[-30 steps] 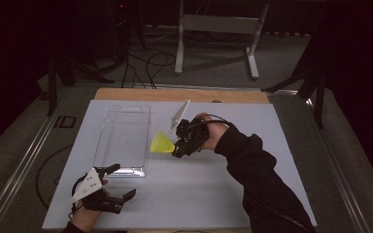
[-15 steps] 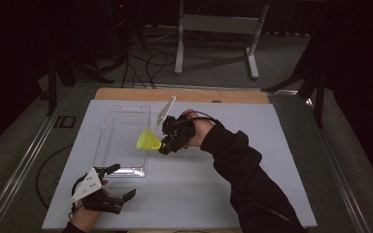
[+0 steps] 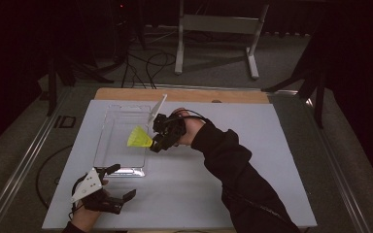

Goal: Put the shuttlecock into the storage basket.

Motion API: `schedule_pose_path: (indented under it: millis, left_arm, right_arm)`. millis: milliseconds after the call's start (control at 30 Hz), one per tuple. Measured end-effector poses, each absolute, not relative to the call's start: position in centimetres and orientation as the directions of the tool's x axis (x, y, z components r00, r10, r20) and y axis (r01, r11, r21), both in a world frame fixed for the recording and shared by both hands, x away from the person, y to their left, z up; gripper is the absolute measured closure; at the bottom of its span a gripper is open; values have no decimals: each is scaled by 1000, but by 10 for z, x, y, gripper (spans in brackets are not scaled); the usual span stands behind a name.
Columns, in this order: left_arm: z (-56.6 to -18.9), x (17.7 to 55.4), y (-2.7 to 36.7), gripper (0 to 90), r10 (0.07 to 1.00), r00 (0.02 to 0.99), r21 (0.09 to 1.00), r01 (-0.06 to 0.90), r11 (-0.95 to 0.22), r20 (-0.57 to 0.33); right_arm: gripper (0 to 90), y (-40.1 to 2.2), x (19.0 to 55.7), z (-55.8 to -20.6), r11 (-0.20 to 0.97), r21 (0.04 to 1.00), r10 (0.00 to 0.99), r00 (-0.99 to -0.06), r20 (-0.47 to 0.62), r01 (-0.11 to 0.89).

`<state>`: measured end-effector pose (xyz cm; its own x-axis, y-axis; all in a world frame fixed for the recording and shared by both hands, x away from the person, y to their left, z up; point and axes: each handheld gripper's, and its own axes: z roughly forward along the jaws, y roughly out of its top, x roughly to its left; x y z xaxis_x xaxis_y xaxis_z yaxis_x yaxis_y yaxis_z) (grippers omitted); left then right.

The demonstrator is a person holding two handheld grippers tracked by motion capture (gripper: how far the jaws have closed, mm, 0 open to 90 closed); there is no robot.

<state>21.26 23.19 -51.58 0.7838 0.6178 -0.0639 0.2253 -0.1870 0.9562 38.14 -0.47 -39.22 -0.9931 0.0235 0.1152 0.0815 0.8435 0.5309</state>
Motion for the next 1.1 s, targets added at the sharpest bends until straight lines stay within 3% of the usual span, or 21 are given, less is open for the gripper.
schedule_pose_path:
  millis: [1100]
  left_arm:
    - [-516, 213, 234, 3, 614, 786, 958, 226, -175, -73]
  right_arm:
    - [653, 51, 392, -407, 835, 543, 23, -991, 132, 91]
